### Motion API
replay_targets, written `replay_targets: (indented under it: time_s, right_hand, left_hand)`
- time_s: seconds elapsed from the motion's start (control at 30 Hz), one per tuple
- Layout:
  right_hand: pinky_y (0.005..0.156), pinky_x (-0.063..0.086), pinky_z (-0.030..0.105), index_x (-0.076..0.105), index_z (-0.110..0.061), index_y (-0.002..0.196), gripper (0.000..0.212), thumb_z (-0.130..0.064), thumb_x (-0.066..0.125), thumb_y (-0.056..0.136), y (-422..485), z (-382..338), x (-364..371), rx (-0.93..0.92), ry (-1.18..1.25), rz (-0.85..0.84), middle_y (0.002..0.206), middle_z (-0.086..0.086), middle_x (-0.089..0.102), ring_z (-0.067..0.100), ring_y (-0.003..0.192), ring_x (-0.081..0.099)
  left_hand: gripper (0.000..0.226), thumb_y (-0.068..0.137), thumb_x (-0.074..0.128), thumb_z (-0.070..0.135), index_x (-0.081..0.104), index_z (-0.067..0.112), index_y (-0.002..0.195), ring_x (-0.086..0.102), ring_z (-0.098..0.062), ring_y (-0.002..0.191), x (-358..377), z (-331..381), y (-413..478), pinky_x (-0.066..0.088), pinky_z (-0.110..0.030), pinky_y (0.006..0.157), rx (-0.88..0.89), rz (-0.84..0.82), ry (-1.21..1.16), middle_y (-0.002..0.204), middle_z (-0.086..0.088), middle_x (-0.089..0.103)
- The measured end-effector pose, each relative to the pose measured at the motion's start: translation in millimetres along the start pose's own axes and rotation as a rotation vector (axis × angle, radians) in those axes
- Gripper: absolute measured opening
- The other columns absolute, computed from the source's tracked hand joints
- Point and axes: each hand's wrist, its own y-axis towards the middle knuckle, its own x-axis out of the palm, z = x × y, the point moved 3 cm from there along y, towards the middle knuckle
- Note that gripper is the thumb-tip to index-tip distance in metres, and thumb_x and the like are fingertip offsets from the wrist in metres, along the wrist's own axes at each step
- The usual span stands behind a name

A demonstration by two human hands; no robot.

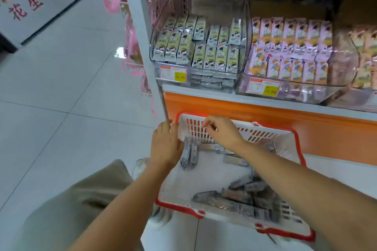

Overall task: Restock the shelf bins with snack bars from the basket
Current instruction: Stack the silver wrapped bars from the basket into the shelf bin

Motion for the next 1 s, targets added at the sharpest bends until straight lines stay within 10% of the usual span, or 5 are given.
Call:
replay_targets:
  time_s: [0.33,0.8,1.0]
  right_hand:
    - [0.113,0.029,0.037,0.046,-0.013,0.139,0.045,-0.021,0.056,0.096,-24.8,112.9,78.8,0.31,-0.281,-0.464,0.15,0.008,0.035,0.027,0.138,0.032]
    - [0.118,0.018,0.047,0.043,-0.019,0.143,0.053,-0.027,0.055,0.093,3.8,165.5,146.5,0.22,-0.574,-0.651,0.161,0.013,-0.002,0.033,0.148,0.001]
    - [0.105,0.036,0.035,0.06,-0.009,0.118,0.033,-0.026,0.059,0.089,2.6,161.7,158.1,0.28,-0.542,-0.63,0.15,0.015,0.011,0.031,0.122,0.04]
  left_hand:
    - [0.07,0.091,0.053,0.022,0.02,0.005,0.151,0.031,-0.033,0.139,67.8,-9.5,-19.3,0.029,-0.041,0.112,-0.184,-0.117,-0.05,0.157,-0.016,0.022]
    - [0.067,0.093,0.047,0.028,0.024,0.0,0.15,0.038,-0.033,0.132,98.3,-14.3,-20.6,0.039,-0.044,0.103,-0.193,-0.081,0.055,0.153,-0.021,0.028]
    - [0.066,0.095,0.042,0.031,0.021,0.001,0.151,0.038,-0.032,0.133,98.9,-14.8,-20.7,0.04,-0.043,0.105,-0.201,-0.091,0.071,0.154,-0.019,0.026]
